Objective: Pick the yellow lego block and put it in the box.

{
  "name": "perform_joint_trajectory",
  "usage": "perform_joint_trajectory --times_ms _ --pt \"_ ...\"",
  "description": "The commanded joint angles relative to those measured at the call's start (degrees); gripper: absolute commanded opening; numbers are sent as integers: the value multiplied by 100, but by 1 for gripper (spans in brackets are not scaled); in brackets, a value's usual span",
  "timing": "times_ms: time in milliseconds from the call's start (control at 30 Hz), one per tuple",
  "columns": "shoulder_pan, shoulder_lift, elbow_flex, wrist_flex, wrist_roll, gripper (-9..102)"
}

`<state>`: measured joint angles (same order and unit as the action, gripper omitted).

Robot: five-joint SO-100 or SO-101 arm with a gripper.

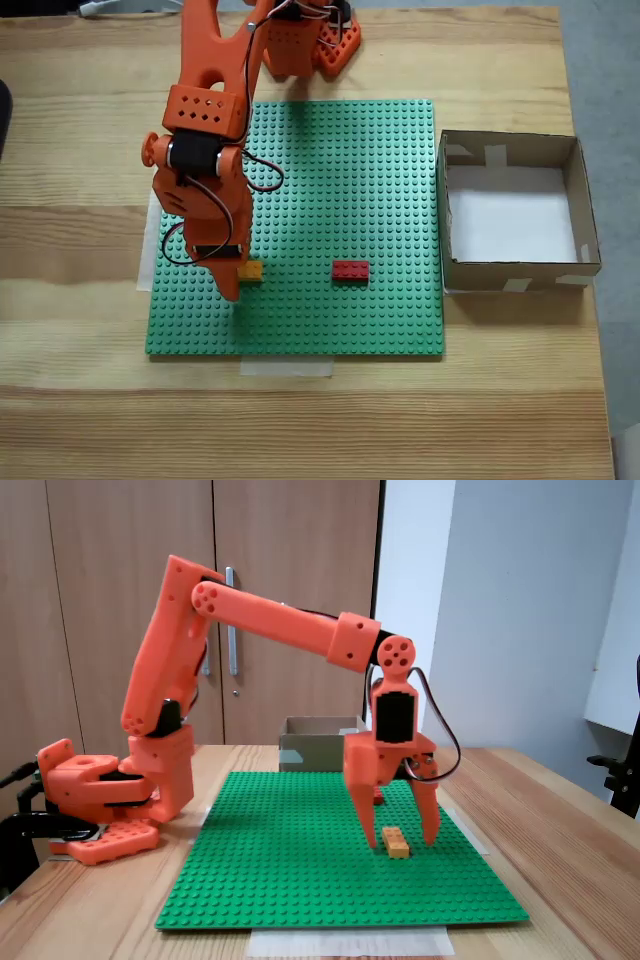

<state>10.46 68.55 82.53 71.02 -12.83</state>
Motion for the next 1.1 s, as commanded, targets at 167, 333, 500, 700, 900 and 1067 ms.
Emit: perform_joint_trajectory --times_ms 167,333,500,700,900,1067 --pt "-62 26 0 -105 -79 30" --pt "-79 26 0 -97 -70 30" --pt "-79 26 -9 -79 -79 30" --pt "-79 26 -26 35 -70 30" --pt "-53 26 -141 396 -35 31" --pt "-53 26 -158 510 -105 32"
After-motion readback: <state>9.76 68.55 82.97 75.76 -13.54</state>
